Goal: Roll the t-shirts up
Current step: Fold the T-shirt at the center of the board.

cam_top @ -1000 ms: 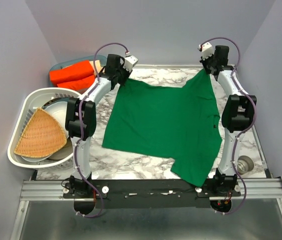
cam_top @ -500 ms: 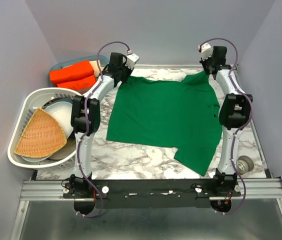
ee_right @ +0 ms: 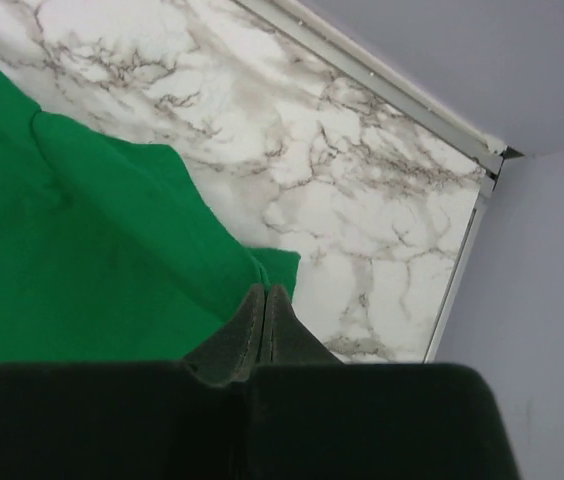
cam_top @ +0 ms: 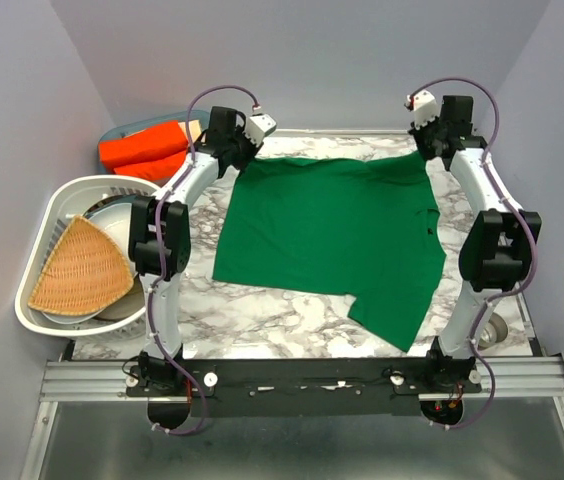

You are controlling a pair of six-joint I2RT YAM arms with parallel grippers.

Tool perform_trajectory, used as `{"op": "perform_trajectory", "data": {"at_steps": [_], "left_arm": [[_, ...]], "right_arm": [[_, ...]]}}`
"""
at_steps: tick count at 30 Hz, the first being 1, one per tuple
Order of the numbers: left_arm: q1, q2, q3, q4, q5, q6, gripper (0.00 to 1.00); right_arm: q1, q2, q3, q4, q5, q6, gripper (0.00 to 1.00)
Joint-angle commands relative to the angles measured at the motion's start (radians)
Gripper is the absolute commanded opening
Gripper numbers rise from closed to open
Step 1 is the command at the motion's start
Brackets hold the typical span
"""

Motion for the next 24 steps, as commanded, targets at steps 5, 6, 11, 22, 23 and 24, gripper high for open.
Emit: {"op": "perform_trajectory", "data": {"at_steps": [5, 6, 11, 22, 23, 24], "left_arm": [[0.02, -0.026, 0.034, -0.13, 0.075, 0.259, 0.0], [0.02, -0.024, 0.042, -0.148, 0.086, 0.284, 0.0], [0.021, -0.018, 0.062, -0.243, 0.095, 0.448, 0.0], [0.024, -0.041, 0.01, -0.319, 0.077, 0.643, 0.0], [0.027, -0.05, 0.001, -0.317, 0.077, 0.652, 0.0], [0.027, -0.054, -0.007, -0.316, 0.072, 0.655, 0.0]], "right_arm": [[-0.01, -0.171, -0.245, -0.041, -0.032, -0.012, 0.0], [-0.01, -0.18, -0.255, -0.042, -0.03, -0.012, 0.01], [-0.016, -0.255, -0.321, -0.054, -0.023, -0.026, 0.0], [-0.016, -0.409, -0.469, -0.163, -0.052, -0.02, 0.0], [-0.016, -0.421, -0.482, -0.168, -0.053, -0.02, 0.0], [-0.016, -0.43, -0.505, -0.173, -0.055, -0.02, 0.0]]}}
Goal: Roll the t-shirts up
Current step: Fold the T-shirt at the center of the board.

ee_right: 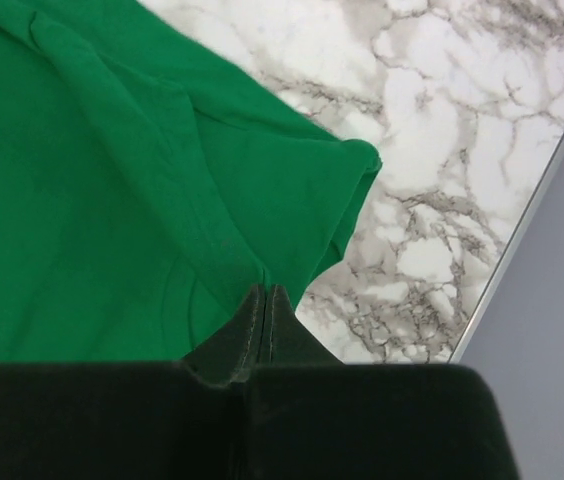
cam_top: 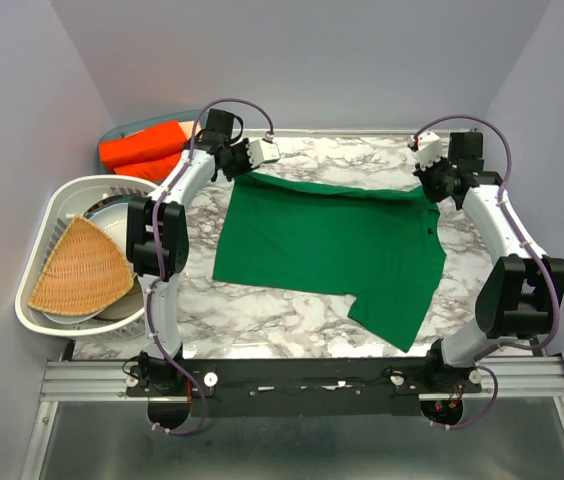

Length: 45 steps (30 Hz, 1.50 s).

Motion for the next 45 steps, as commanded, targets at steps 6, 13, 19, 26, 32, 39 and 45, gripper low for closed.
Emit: {"op": "perform_trajectory", "data": {"at_steps": [6, 13, 19, 26, 32, 39, 45], "left_arm": [[0.012, -0.062, -0.103, -0.033, 0.0, 0.098, 0.0], [0.012, -0.082, -0.177, -0.054, -0.031, 0.125, 0.0], [0.012, -0.115, -0.252, -0.039, -0.04, 0.127, 0.0], [0.012, -0.123, -0.275, -0.051, -0.047, 0.118, 0.0], [0.012, -0.125, -0.284, -0.083, -0.04, 0.084, 0.0], [0.012, -0.157, -0.336, -0.096, -0.03, 0.061, 0.0], [0.02, -0.155, -0.298, -0.134, -0.065, 0.007, 0.32]], "right_arm": [[-0.005, -0.109, -0.148, -0.097, -0.047, -0.014, 0.0], [-0.005, -0.161, -0.21, -0.134, -0.065, -0.009, 0.0], [-0.005, -0.197, -0.265, -0.143, -0.074, -0.003, 0.0], [-0.005, -0.221, -0.313, -0.141, -0.077, -0.002, 0.0], [-0.005, -0.215, -0.334, -0.144, -0.068, -0.02, 0.0], [-0.005, -0.177, -0.359, -0.123, -0.045, -0.066, 0.0], [-0.016, -0.091, -0.264, -0.25, -0.063, -0.095, 0.22]]}}
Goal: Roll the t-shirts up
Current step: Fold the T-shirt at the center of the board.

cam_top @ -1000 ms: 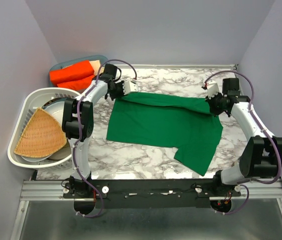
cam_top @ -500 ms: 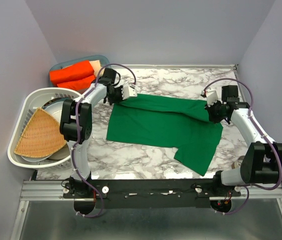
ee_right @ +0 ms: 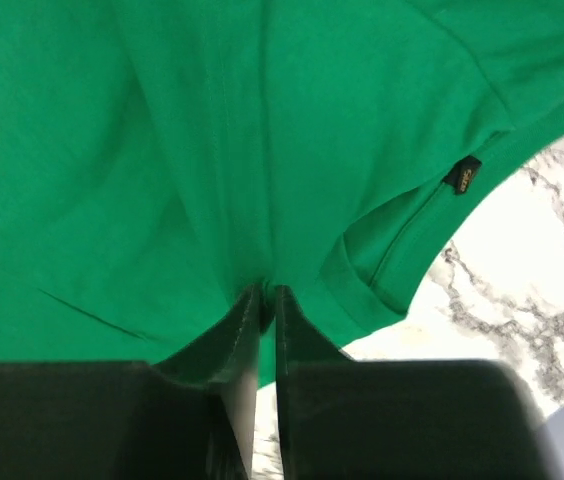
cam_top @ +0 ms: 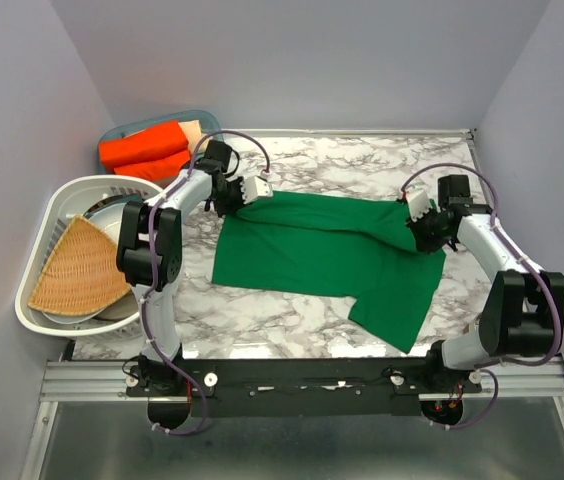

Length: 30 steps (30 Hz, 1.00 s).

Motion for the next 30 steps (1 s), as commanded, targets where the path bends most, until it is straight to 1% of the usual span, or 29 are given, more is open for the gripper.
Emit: {"op": "perform_trajectory", "data": {"at_steps": [1, 2, 3, 4, 6, 7, 8, 9, 10, 11, 13, 14, 15, 16, 17, 20, 22, 25, 28, 30], "left_arm": [[0.024, -0.052, 0.034, -0.064, -0.014, -0.055, 0.36], [0.025, -0.075, 0.058, -0.087, 0.002, -0.056, 0.41], [0.027, -0.089, 0.072, -0.095, 0.014, -0.071, 0.42], [0.027, -0.098, 0.084, -0.099, 0.028, -0.084, 0.43], [0.025, -0.111, 0.123, -0.079, 0.074, -0.128, 0.47], [0.024, -0.106, 0.135, -0.058, 0.08, -0.201, 0.49], [0.022, -0.079, 0.165, -0.021, 0.071, -0.254, 0.49], [0.021, -0.054, 0.191, -0.015, 0.062, -0.298, 0.49], [0.02, -0.027, 0.224, -0.01, 0.05, -0.403, 0.48], [0.02, 0.033, 0.292, -0.004, 0.021, -0.459, 0.46], [0.02, 0.095, 0.372, -0.024, 0.002, -0.547, 0.43], [0.02, 0.147, 0.436, -0.039, -0.001, -0.608, 0.39], [0.02, 0.165, 0.454, -0.032, -0.01, -0.64, 0.37], [0.02, 0.179, 0.463, -0.024, -0.019, -0.663, 0.35], [0.02, 0.201, 0.469, 0.0, -0.022, -0.706, 0.29], [0.02, 0.237, 0.472, 0.04, -0.041, -0.751, 0.21], [0.02, 0.26, 0.489, 0.039, -0.049, -0.777, 0.19], [0.02, 0.288, 0.5, 0.037, -0.05, -0.786, 0.17], [0.019, 0.303, 0.497, 0.037, -0.053, -0.786, 0.17], [0.019, 0.317, 0.501, 0.031, -0.062, -0.788, 0.17]], "right_arm": [[-0.022, 0.052, 0.14, -0.136, -0.034, -0.033, 0.3], [-0.036, 0.051, 0.173, -0.175, -0.066, -0.029, 0.44], [-0.039, 0.054, 0.21, -0.186, -0.118, -0.023, 0.48], [-0.039, 0.06, 0.237, -0.192, -0.135, -0.016, 0.51], [-0.039, 0.11, 0.316, -0.181, -0.163, 0.013, 0.53], [-0.04, 0.136, 0.337, -0.174, -0.165, 0.017, 0.53], [-0.039, 0.173, 0.397, -0.172, -0.16, 0.022, 0.53], [-0.04, 0.24, 0.422, -0.17, -0.143, 0.04, 0.53], [-0.039, 0.279, 0.449, -0.164, -0.13, 0.043, 0.52], [-0.039, 0.31, 0.469, -0.149, -0.117, 0.047, 0.5], [-0.04, 0.4, 0.544, -0.143, -0.08, 0.054, 0.45], [-0.039, 0.426, 0.569, -0.15, -0.071, 0.051, 0.4], [-0.039, 0.459, 0.624, -0.158, -0.056, 0.039, 0.38], [-0.039, 0.509, 0.644, -0.163, -0.042, 0.037, 0.37], [-0.04, 0.535, 0.667, -0.163, -0.028, 0.033, 0.33], [-0.054, 0.607, 0.739, -0.163, 0.007, 0.028, 0.27], [-0.066, 0.635, 0.793, -0.172, 0.019, 0.028, 0.26], [-0.085, 0.666, 0.821, -0.187, 0.025, 0.014, 0.24], [-0.1, 0.671, 0.83, -0.192, 0.036, 0.008, 0.25], [-0.109, 0.677, 0.827, -0.186, 0.047, 0.014, 0.32]]}}
